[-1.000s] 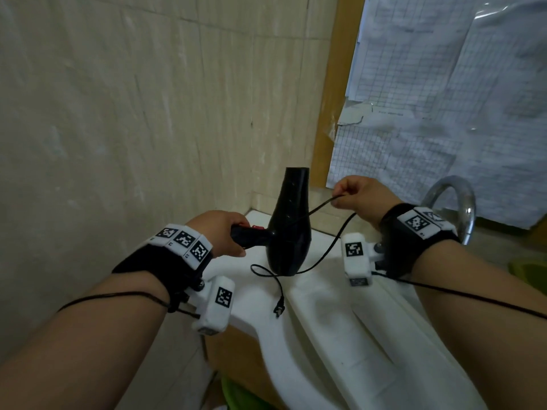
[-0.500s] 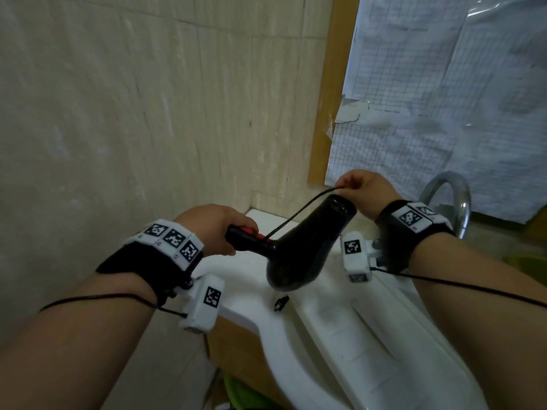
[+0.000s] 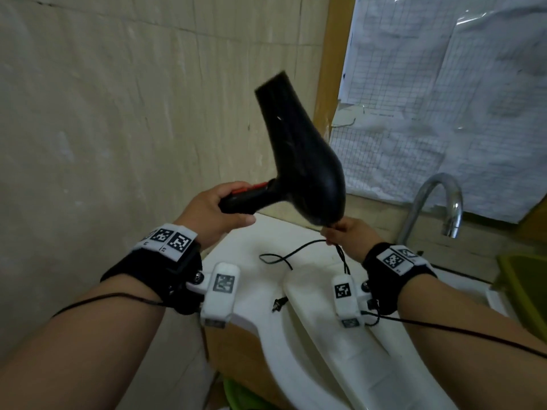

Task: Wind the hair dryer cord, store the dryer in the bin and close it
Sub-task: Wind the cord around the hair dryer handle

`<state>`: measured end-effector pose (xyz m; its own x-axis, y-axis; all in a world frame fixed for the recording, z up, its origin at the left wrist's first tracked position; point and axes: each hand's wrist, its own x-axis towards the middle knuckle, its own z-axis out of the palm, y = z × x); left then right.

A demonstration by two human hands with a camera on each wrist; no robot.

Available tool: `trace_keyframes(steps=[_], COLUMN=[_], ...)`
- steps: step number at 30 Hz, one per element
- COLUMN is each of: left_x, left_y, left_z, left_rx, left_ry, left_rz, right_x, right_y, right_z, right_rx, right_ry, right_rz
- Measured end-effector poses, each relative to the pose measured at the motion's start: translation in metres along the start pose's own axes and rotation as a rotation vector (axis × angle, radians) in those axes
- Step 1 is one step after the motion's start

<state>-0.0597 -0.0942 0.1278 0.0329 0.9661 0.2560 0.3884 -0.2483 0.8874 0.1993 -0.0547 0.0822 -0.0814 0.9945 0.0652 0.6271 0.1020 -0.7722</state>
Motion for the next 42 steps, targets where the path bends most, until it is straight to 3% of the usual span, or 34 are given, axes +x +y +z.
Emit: trace_keyframes(steps=[4, 11, 17, 28, 34, 37, 42], left_x=[0.007, 0.012, 0.013, 0.011, 0.010, 0.010, 0.012], left_y=[0.006, -0.003, -0.010, 0.001, 0.009, 0.017, 0.030], left_z=[0.008, 0.020, 0.020, 0.026, 0.022, 0.020, 0.014], left_rx=[0.023, 0.265, 0.597, 0.772, 0.886, 1.041, 1.200], left_ry=[0.121, 0.212, -0.001, -0.275, -0.294, -0.277, -0.313], left_rz=[0.015, -0.028, -0.112, -0.085, -0.084, -0.040, -0.029], right_x=[-0.008, -0.021, -0.019, -0.012, -0.014, -0.013, -0.012], right_y=[-0.008, -0.024, -0.036, -0.043, -0.043, -0.044, -0.050], right_z=[0.001, -0.013, -0.039, -0.054, -0.050, -0.050, -0.053], right_rx=[0.092, -0.097, -0.203, -0.596, -0.702, -0.787, -0.906], right_ry=[0.021, -0.094, 0.088, 0.439, 0.524, 0.494, 0.483], right_rz=[-0.002, -0.085, -0.191, -0.241, -0.183, -0.133, -0.203])
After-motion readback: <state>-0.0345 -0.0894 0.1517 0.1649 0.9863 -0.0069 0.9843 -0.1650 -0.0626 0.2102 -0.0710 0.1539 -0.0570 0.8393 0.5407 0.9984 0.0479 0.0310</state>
